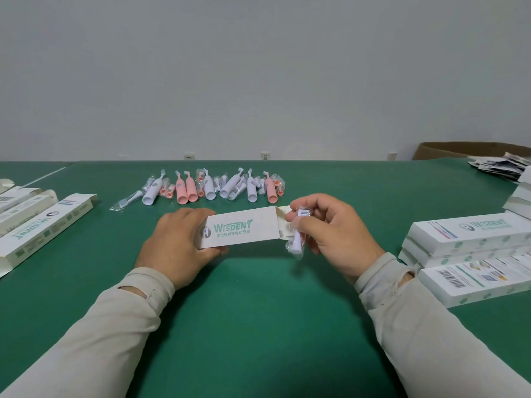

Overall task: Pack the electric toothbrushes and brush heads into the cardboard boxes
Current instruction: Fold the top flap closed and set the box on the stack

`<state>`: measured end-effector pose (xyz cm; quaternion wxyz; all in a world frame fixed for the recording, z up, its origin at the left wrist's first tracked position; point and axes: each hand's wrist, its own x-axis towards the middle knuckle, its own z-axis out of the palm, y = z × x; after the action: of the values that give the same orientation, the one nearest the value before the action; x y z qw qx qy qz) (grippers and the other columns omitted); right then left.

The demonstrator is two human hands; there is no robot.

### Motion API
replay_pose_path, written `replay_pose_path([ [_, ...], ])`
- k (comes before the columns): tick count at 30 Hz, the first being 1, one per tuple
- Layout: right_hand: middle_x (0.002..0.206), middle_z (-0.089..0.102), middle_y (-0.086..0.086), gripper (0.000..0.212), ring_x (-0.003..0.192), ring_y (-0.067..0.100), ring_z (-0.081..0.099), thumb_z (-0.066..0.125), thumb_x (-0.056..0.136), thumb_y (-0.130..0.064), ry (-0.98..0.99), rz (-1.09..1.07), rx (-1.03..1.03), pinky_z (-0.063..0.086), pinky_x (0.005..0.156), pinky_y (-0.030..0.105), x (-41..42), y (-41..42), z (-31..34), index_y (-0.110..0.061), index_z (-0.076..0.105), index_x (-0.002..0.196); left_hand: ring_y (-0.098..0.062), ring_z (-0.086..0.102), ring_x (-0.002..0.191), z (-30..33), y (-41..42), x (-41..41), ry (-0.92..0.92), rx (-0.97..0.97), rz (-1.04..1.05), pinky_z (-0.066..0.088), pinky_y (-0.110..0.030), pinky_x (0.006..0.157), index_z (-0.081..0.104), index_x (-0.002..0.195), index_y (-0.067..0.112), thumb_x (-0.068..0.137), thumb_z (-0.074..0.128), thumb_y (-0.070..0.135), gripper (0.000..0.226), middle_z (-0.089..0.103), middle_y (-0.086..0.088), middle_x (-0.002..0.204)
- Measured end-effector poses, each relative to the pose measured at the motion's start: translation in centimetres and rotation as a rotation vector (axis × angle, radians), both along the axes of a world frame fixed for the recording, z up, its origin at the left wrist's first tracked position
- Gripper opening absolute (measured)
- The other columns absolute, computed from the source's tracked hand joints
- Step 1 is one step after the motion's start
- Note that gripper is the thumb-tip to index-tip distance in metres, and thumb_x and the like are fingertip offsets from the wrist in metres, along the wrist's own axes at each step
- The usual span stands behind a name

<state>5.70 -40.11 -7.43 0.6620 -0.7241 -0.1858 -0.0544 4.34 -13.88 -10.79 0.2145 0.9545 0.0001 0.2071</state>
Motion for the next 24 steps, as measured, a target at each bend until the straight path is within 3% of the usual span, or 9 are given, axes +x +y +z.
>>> replay_pose_path([
  [3, 0.096, 0.077, 0.009, 0.019, 0.054, 0.001, 0.057, 0.065, 0.089, 0.003, 0.023, 0.005, 0.065, 0.042, 0.048, 0.012, -0.4, 0.0, 0.4, -0.016, 0.068, 0.092, -0.018, 0.040, 0.117, -0.1, -0.1, -0.1, -0.011, 0.008, -0.024, 0.045, -0.044, 0.094, 0.052, 0.122, 0.044, 0.074, 0.077, 0.051, 0.054, 0.053, 0.017, 0.122],
  [8, 0.096, 0.074, 0.017, 0.016, 0.055, 0.012, 0.052, 0.064, 0.090, 0.002, 0.048, -0.039, 0.135, 0.038, 0.043, 0.020, -0.4, 0.1, 0.6, -0.013, 0.067, 0.093, -0.018, 0.039, 0.121, 0.0, -0.1, 0.0, -0.010, 0.031, -0.043, 0.045, -0.046, 0.096, 0.051, 0.127, 0.043, 0.076, 0.078, 0.048, 0.058, 0.052, 0.016, 0.127],
  [12, 0.096, 0.078, 0.002, 0.019, 0.051, 0.010, 0.052, 0.058, 0.091, 0.007, 0.122, -0.016, 0.145, 0.038, 0.040, 0.021, -0.1, 0.3, 0.1, -0.010, 0.065, 0.098, -0.015, 0.038, 0.122, 0.0, -0.2, -0.1, -0.034, 0.068, -0.090, 0.046, -0.045, 0.095, 0.052, 0.129, 0.041, 0.076, 0.078, 0.044, 0.059, 0.051, 0.018, 0.130],
  [16, 0.097, 0.077, 0.005, 0.016, 0.053, 0.011, 0.056, 0.061, 0.091, 0.005, 0.137, -0.033, 0.151, 0.041, 0.042, 0.022, 0.2, 0.2, -0.3, -0.008, 0.067, 0.100, -0.017, 0.039, 0.122, -0.1, -0.2, 0.0, -0.013, 0.060, -0.093, 0.045, -0.046, 0.096, 0.053, 0.128, 0.040, 0.075, 0.079, 0.045, 0.060, 0.052, 0.016, 0.128],
  [19, 0.097, 0.073, 0.016, 0.013, 0.060, 0.012, 0.066, 0.067, 0.091, -0.003, 0.094, -0.194, 0.181, 0.049, 0.048, 0.021, 0.5, -0.1, -0.2, -0.009, 0.068, 0.101, -0.020, 0.043, 0.117, -0.2, 0.0, 0.1, -0.009, -0.015, -0.061, 0.044, -0.044, 0.097, 0.055, 0.123, 0.041, 0.073, 0.080, 0.047, 0.057, 0.052, 0.015, 0.118],
  [24, 0.107, 0.068, 0.011, 0.015, 0.068, 0.015, 0.074, 0.073, 0.088, -0.012, -0.063, -0.370, 0.064, 0.061, 0.066, 0.027, 0.5, 0.0, -0.4, -0.023, 0.069, 0.097, -0.021, 0.044, 0.112, -0.2, 0.1, 0.2, -0.008, -0.027, -0.022, 0.045, -0.044, 0.093, 0.055, 0.121, 0.040, 0.073, 0.080, 0.048, 0.055, 0.048, 0.016, 0.106],
])
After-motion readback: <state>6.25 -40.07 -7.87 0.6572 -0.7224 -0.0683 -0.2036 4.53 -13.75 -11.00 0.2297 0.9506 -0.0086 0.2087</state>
